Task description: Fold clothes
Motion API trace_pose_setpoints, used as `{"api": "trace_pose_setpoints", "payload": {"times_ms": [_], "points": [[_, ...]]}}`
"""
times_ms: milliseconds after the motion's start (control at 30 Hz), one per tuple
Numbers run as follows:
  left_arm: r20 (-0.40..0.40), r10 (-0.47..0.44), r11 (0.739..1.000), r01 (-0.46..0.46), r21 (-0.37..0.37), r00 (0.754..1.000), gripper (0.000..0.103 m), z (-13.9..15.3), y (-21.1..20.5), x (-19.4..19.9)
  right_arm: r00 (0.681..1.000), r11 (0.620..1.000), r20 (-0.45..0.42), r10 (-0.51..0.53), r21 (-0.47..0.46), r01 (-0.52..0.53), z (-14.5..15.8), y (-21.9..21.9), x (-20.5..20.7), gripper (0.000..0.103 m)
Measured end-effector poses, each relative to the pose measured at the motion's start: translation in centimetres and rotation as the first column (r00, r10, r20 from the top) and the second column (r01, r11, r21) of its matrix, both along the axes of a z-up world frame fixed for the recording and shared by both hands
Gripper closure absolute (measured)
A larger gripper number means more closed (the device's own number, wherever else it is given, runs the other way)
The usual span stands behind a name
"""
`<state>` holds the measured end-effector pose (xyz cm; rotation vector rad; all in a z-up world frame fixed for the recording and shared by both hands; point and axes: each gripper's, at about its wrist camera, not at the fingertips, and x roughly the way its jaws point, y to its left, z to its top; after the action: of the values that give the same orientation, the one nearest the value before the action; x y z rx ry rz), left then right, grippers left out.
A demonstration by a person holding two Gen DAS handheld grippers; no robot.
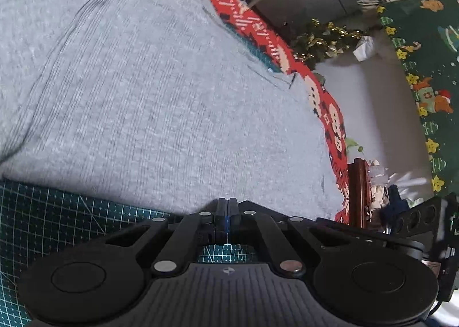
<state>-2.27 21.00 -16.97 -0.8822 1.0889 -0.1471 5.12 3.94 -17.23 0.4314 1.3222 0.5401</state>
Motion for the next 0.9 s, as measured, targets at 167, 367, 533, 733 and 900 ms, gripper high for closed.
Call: {"api": "trace_pose_setpoints", "payload": {"times_ms": [167, 367, 533, 733, 900], "points": [[-0.012, 0.0, 1.0, 0.0, 0.001, 1.0, 0.103, -0.2, 0.3, -0.1, 0.999, 1.0, -0.042, -0.012, 0.023, 0.013, -0.5, -0.3, 0.2, 0.1], [0.001, -0.02, 0.999, 0.02, 0.03, 1.0, 0.102, 0.0, -0.1, 0.1, 0.999, 0.994, 0.005, -0.045, -0.095, 0.045, 0.8, -2.4, 0.1, 0.101], [-0.008, -0.019, 1.0, 0.019, 0.0, 1.0, 0.101, -0.4, 0.4, 0.1, 0.992, 0.988, -0.024, -0.121, -0.096, 0.119, 0.7, -5.1, 0.5, 0.099], [-0.007, -0.024, 1.0, 0.024, -0.002, 1.0, 0.101, -0.5, 0.5, 0.2, 0.982, 0.976, -0.033, -0.187, -0.118, 0.182, 0.8, -7.3, 1.3, 0.099], [-0.006, -0.028, 1.0, 0.028, 0.001, 1.0, 0.1, -0.5, 0.5, 0.2, 0.965, 0.951, -0.023, -0.262, -0.175, 0.254, 1.1, -9.9, 1.9, 0.095]]}}
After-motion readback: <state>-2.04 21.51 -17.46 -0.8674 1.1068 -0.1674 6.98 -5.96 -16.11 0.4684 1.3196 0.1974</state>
